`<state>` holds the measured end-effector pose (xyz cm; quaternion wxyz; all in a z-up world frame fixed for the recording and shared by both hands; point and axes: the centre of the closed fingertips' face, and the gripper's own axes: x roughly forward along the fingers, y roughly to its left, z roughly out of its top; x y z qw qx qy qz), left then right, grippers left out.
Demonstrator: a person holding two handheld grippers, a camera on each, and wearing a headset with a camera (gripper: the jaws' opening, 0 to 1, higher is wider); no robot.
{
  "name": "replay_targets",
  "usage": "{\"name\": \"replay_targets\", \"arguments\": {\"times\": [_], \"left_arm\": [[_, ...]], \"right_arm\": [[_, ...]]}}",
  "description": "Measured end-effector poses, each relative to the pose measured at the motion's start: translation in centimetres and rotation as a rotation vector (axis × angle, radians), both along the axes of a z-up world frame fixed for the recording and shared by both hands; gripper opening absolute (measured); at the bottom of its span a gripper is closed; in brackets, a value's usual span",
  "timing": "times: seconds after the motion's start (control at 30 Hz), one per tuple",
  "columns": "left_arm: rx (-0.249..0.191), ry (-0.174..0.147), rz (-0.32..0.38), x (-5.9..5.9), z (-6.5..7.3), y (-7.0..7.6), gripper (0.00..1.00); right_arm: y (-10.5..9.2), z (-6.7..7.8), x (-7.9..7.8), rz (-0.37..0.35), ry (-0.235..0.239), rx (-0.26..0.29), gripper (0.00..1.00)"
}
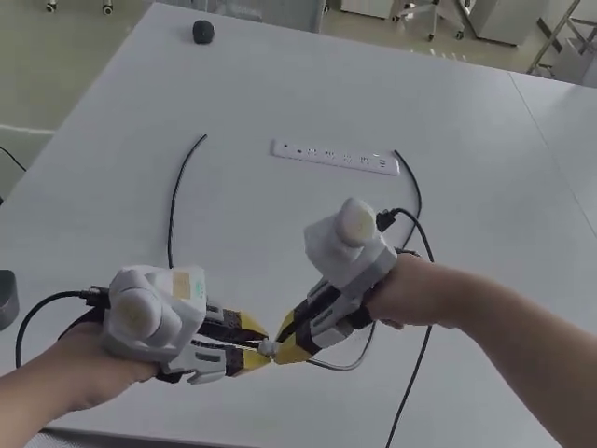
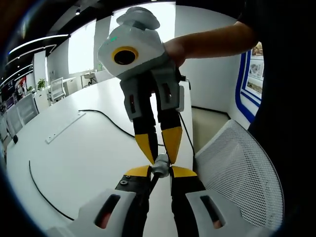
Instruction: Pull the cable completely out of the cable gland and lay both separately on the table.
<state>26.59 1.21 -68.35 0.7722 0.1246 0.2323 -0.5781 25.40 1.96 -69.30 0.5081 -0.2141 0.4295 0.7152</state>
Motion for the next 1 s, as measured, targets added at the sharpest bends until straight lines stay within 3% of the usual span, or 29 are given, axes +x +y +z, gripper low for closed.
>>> {"name": "replay_targets", "arguments": {"times": [0.47, 0.77, 0.83, 1.0], "left_arm": [[0.007, -0.004, 0.013, 1.2, 0.5, -0.4, 0.15], [-0.039, 0.044, 0.051, 1.9, 0.9, 0.3, 0.15], [-0.046, 0.058, 0.059, 1.9, 0.9, 0.3, 0.15], [-0.059, 0.087, 0.064, 1.7, 1.0, 0.3, 0.15]], "right_arm": [[-0.4, 0.4, 1.4, -0.01, -0.114, -0.004, 0.05], [0.2, 0.8, 1.9, -0.015, -0.226, -0.013, 0.05], [0.3, 0.8, 1.9, -0.004, -0.274, -0.015, 0.05], [0.2, 1.0, 1.7, 0.009, -0.315, -0.012, 0.05]]}}
